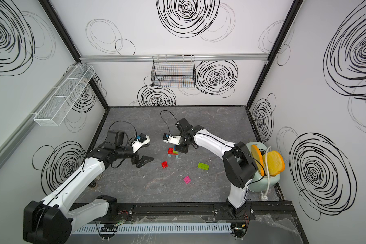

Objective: Assemble a giraffe with lego
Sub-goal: Assemble the lego brick with the lego brick.

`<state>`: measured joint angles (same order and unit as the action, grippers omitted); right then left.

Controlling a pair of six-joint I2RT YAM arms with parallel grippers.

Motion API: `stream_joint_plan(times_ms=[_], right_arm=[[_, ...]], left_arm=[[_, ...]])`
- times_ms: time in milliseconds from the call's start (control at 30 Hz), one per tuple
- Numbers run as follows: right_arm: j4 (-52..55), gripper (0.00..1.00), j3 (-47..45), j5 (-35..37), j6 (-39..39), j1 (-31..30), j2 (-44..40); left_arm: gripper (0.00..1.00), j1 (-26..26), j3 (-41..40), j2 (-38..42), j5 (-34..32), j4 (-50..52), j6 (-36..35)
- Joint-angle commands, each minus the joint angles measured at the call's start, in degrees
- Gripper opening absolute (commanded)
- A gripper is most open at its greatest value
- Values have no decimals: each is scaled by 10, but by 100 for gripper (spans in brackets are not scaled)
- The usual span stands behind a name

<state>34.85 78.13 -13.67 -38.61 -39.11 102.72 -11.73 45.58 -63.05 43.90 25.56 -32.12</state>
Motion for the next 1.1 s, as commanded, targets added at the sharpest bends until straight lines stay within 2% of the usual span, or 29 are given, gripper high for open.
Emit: stream_joint_plan(times_ms=[0,300,500,1067], right_arm=[[7,18,14,-10,-1,3,22],[11,18,18,-12,-2,-2,41],[11,18,-9,-12,-11,-3,23],[25,18,-11,-15,-12,-4,-6]], left_arm=[[98,1,4,-1,9,-10,-4],[98,-1,-5,2,9,-20,-2],[98,0,1,2,8,-11,-6],[98,-1,-4,2,13,-17,-1]])
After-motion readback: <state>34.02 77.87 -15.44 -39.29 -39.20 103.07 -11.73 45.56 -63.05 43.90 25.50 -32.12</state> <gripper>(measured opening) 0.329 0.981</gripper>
